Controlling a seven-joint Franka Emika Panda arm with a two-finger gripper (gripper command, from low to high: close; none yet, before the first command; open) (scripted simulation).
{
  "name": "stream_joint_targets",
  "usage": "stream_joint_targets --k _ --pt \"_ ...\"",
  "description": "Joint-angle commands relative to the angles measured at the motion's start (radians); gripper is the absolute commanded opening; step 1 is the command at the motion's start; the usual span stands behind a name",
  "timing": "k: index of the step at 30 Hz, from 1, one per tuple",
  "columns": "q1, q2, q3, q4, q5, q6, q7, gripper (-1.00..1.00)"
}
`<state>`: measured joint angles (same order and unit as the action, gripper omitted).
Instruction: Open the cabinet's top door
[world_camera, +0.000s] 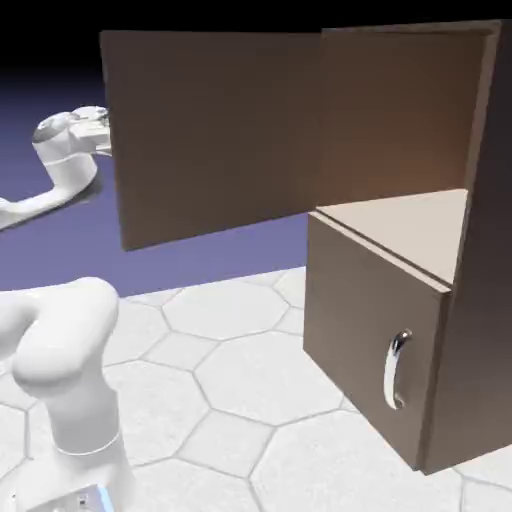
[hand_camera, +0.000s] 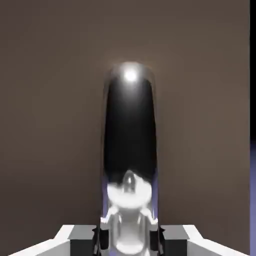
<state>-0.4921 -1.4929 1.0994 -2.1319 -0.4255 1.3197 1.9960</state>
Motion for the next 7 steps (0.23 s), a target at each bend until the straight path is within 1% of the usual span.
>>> stream_joint_targets --k 1,7 --pt "-0.028 0.002 0.010 0.036 0.004 -0.030 -0.006 -1.00" --pt "-0.179 0.011 0.053 0.233 0.018 -0.181 -0.040 -1.00"
